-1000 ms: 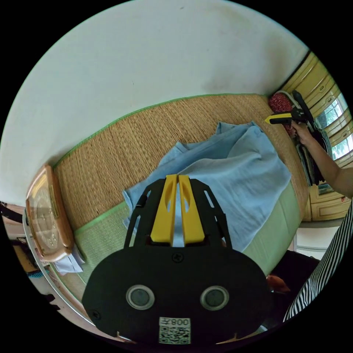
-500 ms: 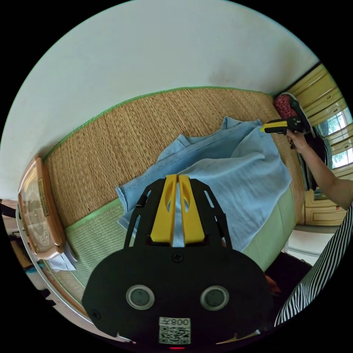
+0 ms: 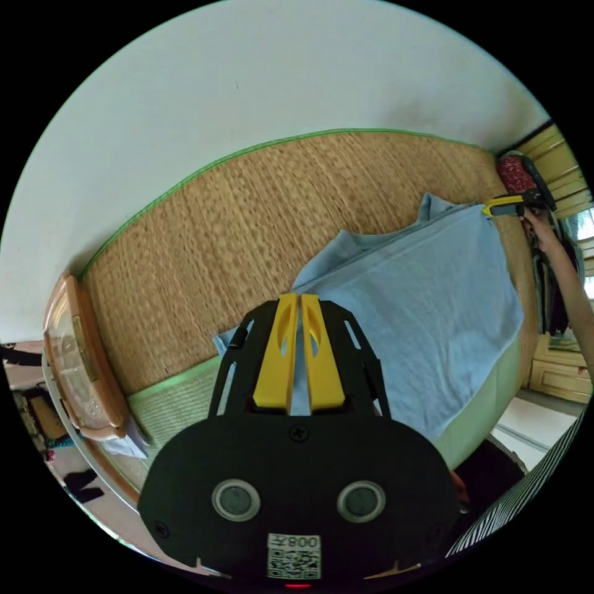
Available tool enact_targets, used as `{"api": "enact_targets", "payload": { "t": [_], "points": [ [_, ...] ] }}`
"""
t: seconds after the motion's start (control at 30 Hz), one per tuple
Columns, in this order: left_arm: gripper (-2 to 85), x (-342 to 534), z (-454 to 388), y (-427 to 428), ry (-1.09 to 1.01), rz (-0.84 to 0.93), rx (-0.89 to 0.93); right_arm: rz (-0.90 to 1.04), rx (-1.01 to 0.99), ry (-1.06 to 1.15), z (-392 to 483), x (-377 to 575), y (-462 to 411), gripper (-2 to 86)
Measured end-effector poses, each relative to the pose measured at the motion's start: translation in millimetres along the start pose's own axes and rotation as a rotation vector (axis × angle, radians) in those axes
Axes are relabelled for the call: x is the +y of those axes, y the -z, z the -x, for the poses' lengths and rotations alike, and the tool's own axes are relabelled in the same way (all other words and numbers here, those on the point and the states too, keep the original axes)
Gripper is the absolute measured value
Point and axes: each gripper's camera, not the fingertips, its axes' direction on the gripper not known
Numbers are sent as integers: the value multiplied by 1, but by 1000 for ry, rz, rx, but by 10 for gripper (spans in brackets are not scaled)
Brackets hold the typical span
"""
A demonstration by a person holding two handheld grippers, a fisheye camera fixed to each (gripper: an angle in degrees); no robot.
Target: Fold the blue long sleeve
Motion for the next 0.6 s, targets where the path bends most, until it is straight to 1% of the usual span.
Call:
{"api": "enact_targets", "payload": {
  "t": [0.1,0.17,0.23,0.3,0.33,0.4,0.43,0.53,0.57,0.6],
  "points": [
    [7,19,11,13,61,-77,-39,-42,-16,-4,-13,5,11,76],
    [11,37,21,18,99,-115,7,-63,-29,-9,-22,11,16,73],
    [19,47,25,16,100,-128,54,-69,-98,-13,-36,15,20,64],
    [33,53,26,7,84,-102,85,-52,-153,-16,-47,15,19,60],
    [43,56,25,-1,72,-65,103,-40,-155,-27,-54,16,18,59],
    [47,59,22,-8,46,-46,109,-24,-154,-28,-62,16,18,55],
    [41,60,18,-12,22,-27,63,-24,-159,-22,-66,17,20,53],
    [24,53,14,-27,-29,79,-180,-7,-127,-4,-75,20,22,54],
    [19,50,16,-31,-44,90,-247,-1,-121,-2,-77,20,23,55],
    [17,48,18,-30,-44,84,-262,3,-117,4,-82,22,25,56]
  ]
}}
